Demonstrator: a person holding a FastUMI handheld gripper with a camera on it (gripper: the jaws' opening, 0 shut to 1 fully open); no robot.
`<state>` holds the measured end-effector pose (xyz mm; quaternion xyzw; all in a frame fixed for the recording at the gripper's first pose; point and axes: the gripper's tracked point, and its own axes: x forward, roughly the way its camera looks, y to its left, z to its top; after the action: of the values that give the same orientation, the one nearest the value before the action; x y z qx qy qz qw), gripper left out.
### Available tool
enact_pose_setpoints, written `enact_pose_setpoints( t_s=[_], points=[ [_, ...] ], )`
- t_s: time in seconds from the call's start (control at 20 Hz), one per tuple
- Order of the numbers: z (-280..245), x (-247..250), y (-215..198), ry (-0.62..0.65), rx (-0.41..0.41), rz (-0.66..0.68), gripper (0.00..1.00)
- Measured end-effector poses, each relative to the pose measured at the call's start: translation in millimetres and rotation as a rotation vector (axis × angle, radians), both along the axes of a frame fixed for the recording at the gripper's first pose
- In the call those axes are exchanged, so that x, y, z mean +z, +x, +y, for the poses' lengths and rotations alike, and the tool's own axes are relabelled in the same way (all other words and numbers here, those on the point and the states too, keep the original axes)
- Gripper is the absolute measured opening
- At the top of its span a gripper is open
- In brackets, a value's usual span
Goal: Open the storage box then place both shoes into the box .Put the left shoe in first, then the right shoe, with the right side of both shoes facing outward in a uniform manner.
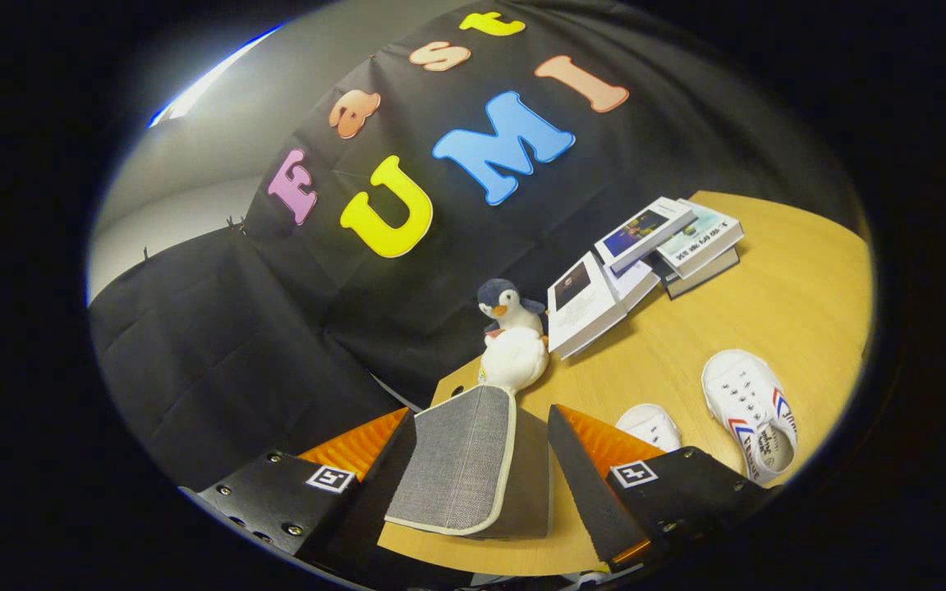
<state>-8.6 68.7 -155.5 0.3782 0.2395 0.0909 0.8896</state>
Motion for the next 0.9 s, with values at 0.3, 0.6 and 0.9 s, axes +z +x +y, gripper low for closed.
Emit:
enact_pose_setpoints(
  t_s=[0.3,0.6,0.9],
  points=[
    [21,-27,-11,0.215,0.032,0.116,0.97],
    [46,-49,-20,0.362,0.076,0.212,0.97],
    [66,-66,-26,0.461,0.103,0.281,0.97]
  ],
)
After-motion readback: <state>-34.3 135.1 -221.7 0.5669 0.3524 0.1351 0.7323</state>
